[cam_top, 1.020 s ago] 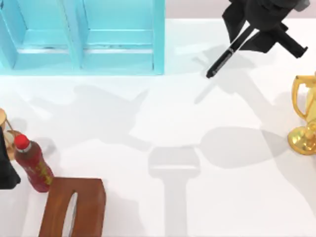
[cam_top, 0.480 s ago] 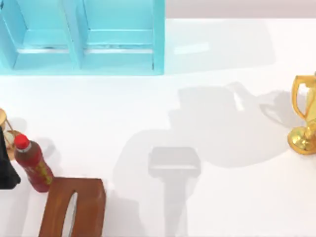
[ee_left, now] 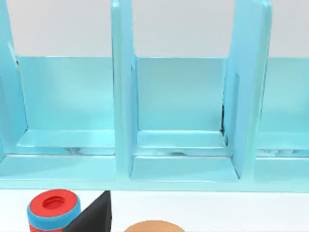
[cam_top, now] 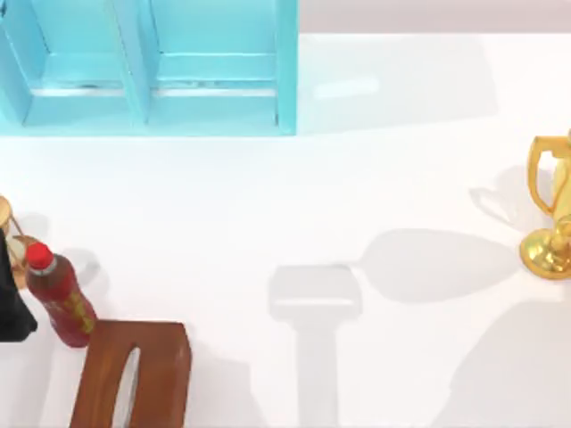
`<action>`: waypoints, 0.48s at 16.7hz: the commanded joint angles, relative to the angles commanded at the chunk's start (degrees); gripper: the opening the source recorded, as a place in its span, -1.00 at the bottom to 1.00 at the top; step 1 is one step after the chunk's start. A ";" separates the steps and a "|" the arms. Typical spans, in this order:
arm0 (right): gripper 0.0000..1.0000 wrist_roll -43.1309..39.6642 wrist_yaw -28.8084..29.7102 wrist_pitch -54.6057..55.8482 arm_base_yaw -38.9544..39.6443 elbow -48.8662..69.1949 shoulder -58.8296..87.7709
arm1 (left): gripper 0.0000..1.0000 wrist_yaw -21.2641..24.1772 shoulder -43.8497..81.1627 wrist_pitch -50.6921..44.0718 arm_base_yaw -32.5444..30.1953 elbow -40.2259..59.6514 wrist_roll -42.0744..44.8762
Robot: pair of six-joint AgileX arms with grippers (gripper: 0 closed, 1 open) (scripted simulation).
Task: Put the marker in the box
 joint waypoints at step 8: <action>-1.00 1.66 -0.56 1.84 1.42 -1.51 -0.45 | 1.00 0.00 0.00 0.00 0.00 0.00 0.00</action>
